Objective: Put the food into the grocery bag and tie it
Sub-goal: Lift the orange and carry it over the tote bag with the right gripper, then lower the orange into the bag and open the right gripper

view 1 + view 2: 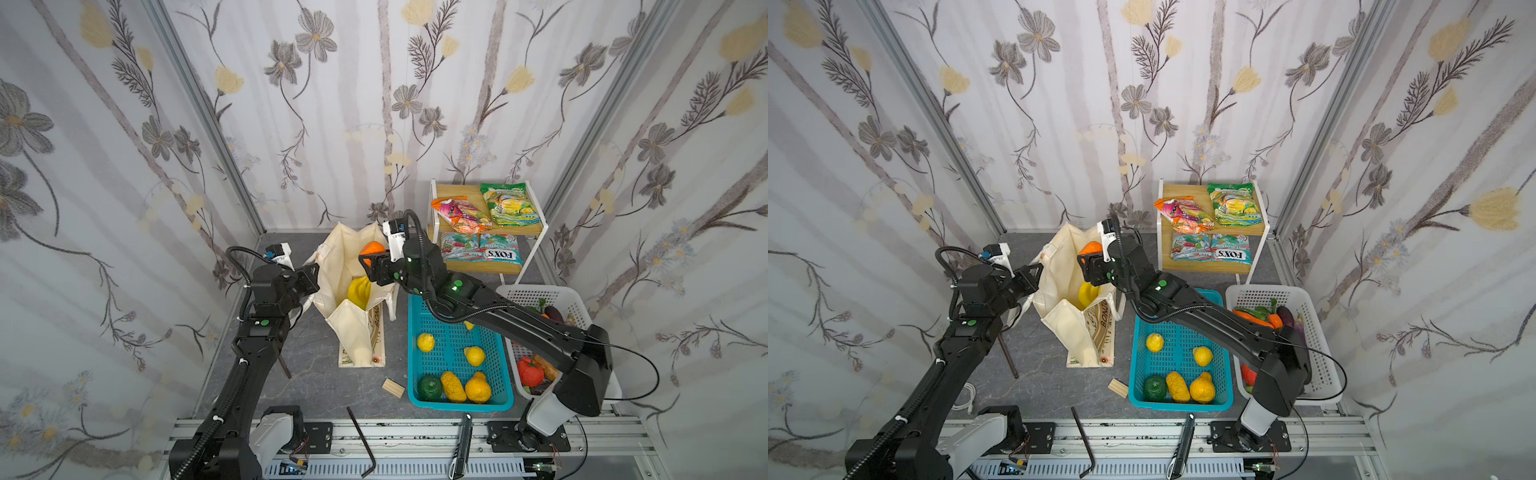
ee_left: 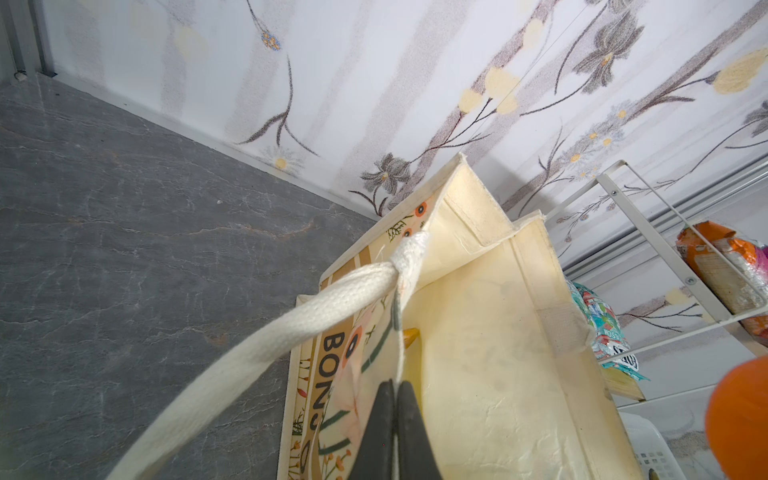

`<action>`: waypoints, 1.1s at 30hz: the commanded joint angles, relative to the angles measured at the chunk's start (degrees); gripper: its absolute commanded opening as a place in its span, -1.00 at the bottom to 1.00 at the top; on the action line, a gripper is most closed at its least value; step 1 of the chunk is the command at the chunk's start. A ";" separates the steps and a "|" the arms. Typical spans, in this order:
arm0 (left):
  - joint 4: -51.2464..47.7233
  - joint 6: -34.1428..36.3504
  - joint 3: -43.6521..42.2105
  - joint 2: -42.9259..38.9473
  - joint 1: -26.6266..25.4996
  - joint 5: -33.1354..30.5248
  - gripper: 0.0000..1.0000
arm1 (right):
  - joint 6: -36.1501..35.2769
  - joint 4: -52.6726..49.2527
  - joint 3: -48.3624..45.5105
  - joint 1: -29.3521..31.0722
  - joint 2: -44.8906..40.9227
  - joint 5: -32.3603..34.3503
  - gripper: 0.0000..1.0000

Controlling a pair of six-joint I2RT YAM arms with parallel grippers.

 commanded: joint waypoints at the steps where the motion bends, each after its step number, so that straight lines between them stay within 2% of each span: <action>1: 0.01 -0.77 0.43 0.04 -0.06 1.66 -1.00 | -1.55 -4.62 7.07 1.04 7.05 -0.50 0.30; 3: 0.01 -0.95 0.44 0.04 -0.05 1.83 -1.00 | -1.15 -4.66 9.78 1.09 10.71 -0.46 0.31; 8: 0.01 -1.13 0.52 -0.23 0.01 1.93 -1.00 | -0.21 -4.21 12.27 0.52 17.85 5.56 0.31; 13: 0.01 -1.23 0.61 -0.05 0.01 2.19 -1.00 | 2.62 -4.12 12.85 -0.79 22.86 2.55 0.32; 18: 0.01 -1.18 0.52 0.21 0.01 2.29 -1.00 | 4.40 -3.94 12.78 -1.05 25.48 0.41 0.35; 27: 0.02 -1.16 0.52 0.21 -0.03 2.10 -1.00 | 5.67 -5.98 12.80 -1.83 28.68 2.16 0.47; 33: 0.01 -1.24 0.51 0.30 -0.04 1.93 -1.00 | 5.93 -6.96 12.85 -2.43 27.64 1.89 0.69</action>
